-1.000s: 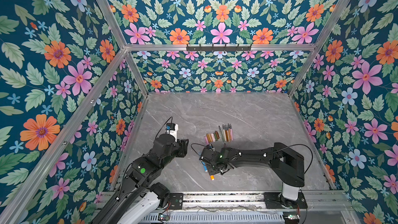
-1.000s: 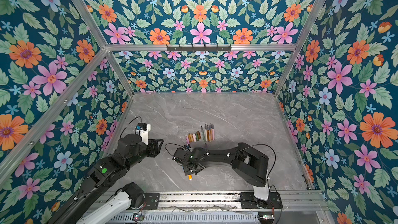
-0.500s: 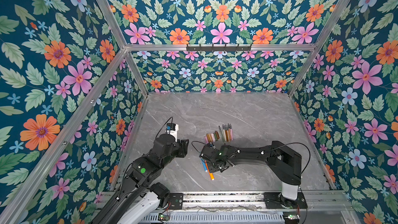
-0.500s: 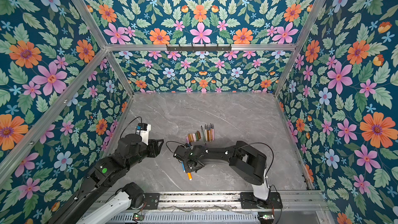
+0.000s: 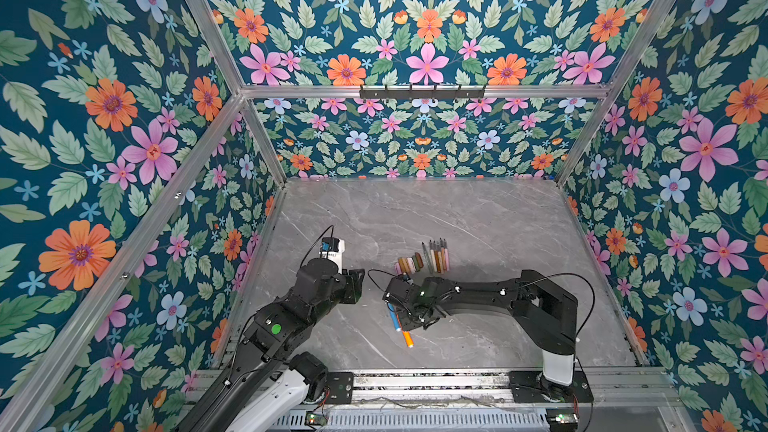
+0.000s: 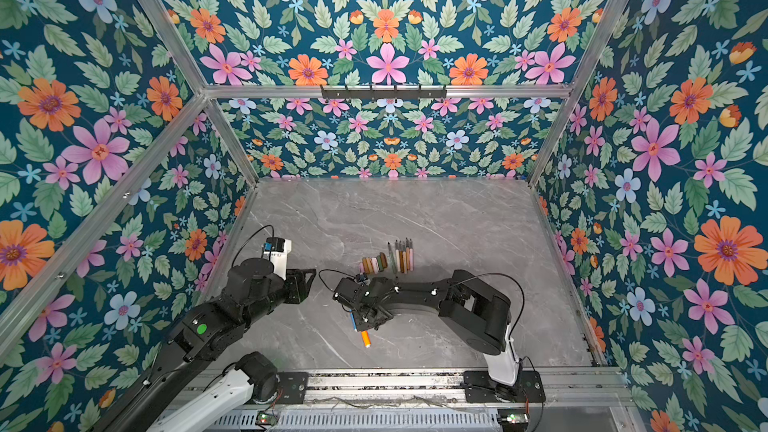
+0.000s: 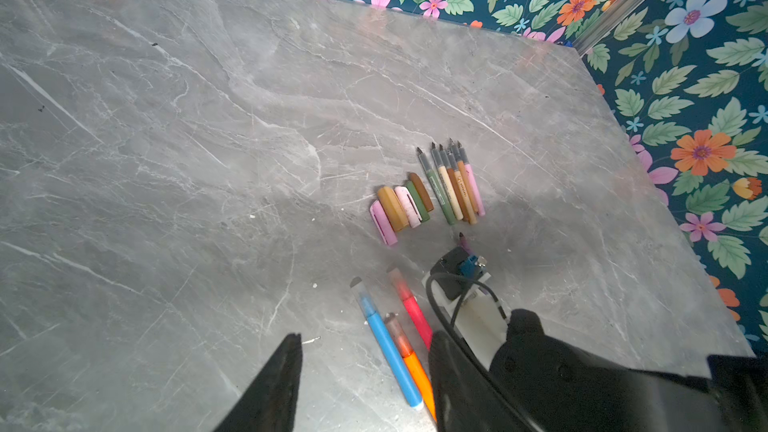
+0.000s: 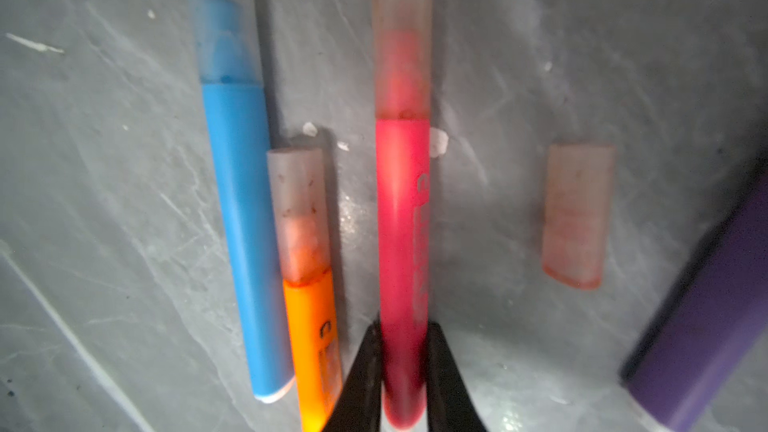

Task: Open the pen caps
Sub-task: 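Raise the pink highlighter upright with the right gripper while the left gripper approaches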

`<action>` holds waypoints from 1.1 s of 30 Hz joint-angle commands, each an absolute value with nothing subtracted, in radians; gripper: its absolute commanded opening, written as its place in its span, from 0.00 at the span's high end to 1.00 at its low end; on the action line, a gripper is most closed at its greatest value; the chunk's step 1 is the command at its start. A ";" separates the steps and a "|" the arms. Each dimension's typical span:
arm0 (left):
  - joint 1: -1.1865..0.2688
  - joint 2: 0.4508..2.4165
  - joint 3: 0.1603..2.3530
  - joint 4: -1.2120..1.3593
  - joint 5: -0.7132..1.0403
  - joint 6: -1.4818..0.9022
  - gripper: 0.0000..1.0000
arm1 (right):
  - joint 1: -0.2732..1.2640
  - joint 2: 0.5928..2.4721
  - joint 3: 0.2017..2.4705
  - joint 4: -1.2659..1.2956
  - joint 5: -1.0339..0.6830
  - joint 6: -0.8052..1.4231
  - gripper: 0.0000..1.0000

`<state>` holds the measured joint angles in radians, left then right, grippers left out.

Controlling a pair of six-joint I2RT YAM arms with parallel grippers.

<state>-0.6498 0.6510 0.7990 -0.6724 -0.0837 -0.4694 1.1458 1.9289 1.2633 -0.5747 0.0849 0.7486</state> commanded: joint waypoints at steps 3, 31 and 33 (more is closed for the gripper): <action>-0.649 0.654 0.801 -0.652 -0.101 -0.462 0.48 | 1.143 1.916 1.268 -0.594 0.078 0.717 0.88; -0.660 0.762 0.587 -0.169 0.423 -0.763 0.51 | 1.123 1.293 0.854 -0.393 0.070 0.825 0.98; -0.688 0.796 0.547 -0.041 0.459 -0.821 0.50 | 1.123 1.269 0.837 -0.382 0.071 0.828 0.98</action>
<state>-0.6693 0.7715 0.5777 -0.3302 0.3050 -0.6884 1.1233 1.2945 0.8528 -0.4358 0.0692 0.8089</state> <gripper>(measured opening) 0.494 0.147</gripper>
